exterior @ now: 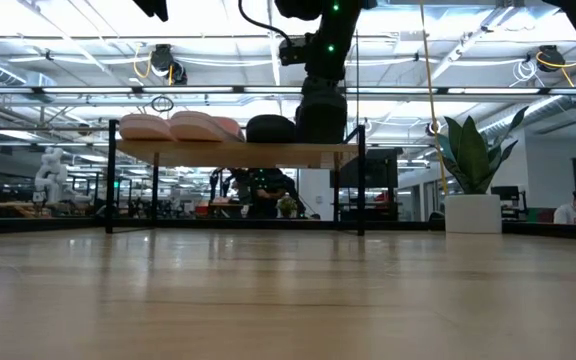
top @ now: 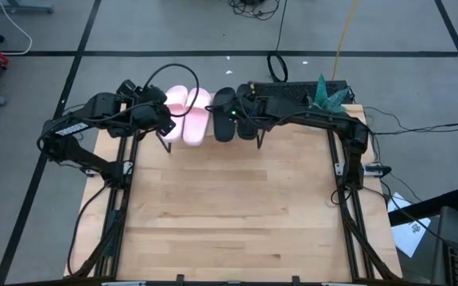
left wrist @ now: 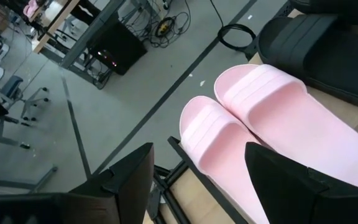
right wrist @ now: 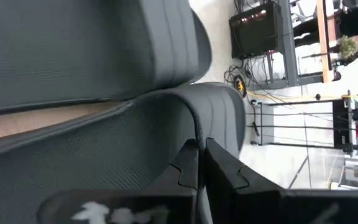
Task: Pick and place slides into the shelf
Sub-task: Put the black slipper on the shelf
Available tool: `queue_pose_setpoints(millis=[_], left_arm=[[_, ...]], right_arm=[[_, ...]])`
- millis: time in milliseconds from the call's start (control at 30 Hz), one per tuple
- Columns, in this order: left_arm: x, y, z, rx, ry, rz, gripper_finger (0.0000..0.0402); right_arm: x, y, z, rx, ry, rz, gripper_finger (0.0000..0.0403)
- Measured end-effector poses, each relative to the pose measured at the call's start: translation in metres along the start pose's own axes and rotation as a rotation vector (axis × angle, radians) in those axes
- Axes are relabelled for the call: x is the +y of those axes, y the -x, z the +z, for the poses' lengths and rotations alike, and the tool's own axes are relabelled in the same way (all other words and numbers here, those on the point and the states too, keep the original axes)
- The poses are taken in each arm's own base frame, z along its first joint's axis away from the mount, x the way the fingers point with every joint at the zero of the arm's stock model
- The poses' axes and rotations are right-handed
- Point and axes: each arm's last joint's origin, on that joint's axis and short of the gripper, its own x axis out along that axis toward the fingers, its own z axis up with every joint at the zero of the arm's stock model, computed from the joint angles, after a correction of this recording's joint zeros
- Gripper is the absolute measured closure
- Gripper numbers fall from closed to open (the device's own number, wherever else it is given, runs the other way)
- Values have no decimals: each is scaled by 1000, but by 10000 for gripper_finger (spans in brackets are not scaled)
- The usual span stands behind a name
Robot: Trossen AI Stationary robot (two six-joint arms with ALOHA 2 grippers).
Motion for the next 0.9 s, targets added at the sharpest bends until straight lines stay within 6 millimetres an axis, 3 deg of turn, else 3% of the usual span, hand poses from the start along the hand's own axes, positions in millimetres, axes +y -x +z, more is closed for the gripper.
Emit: queue_pose_setpoints(millis=[333,900], left_arm=[[0,0,0,0,-10,0,149],[0,0,0,0,-10,0,149]], right_arm=[[12,-10,0,-27,11,40,403],[10,-13,9,-98,-17,3,403]])
